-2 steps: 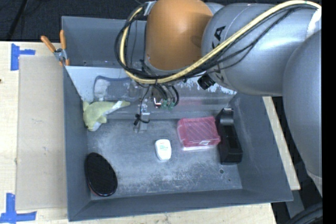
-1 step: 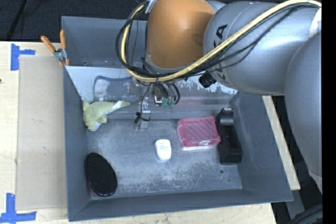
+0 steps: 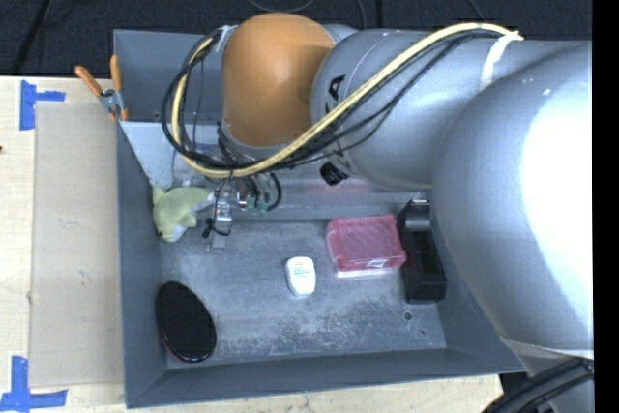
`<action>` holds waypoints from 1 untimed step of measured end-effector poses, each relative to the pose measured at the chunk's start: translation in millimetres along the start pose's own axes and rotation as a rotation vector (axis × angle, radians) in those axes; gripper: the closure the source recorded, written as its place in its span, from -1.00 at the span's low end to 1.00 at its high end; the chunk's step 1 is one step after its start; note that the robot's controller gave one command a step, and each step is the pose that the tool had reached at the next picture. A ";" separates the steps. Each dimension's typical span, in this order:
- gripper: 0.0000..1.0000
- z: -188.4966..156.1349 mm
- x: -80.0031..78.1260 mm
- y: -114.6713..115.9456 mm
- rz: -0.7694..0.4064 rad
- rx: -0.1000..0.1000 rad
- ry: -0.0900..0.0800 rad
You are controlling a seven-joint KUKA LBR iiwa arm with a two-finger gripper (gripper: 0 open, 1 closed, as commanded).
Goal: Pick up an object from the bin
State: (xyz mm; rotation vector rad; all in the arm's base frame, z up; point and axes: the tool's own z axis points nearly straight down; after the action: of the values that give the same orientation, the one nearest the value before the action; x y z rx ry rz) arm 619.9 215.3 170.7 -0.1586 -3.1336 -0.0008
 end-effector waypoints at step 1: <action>-1.00 20.8 1.8 12.5 -0.303 0.002 0.001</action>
Offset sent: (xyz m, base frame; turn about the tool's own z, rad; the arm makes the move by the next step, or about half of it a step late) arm 0.0019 0.0143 -0.0298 -0.4002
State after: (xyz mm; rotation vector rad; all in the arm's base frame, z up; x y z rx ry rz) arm 619.3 227.9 150.0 0.3167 -3.1209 0.0008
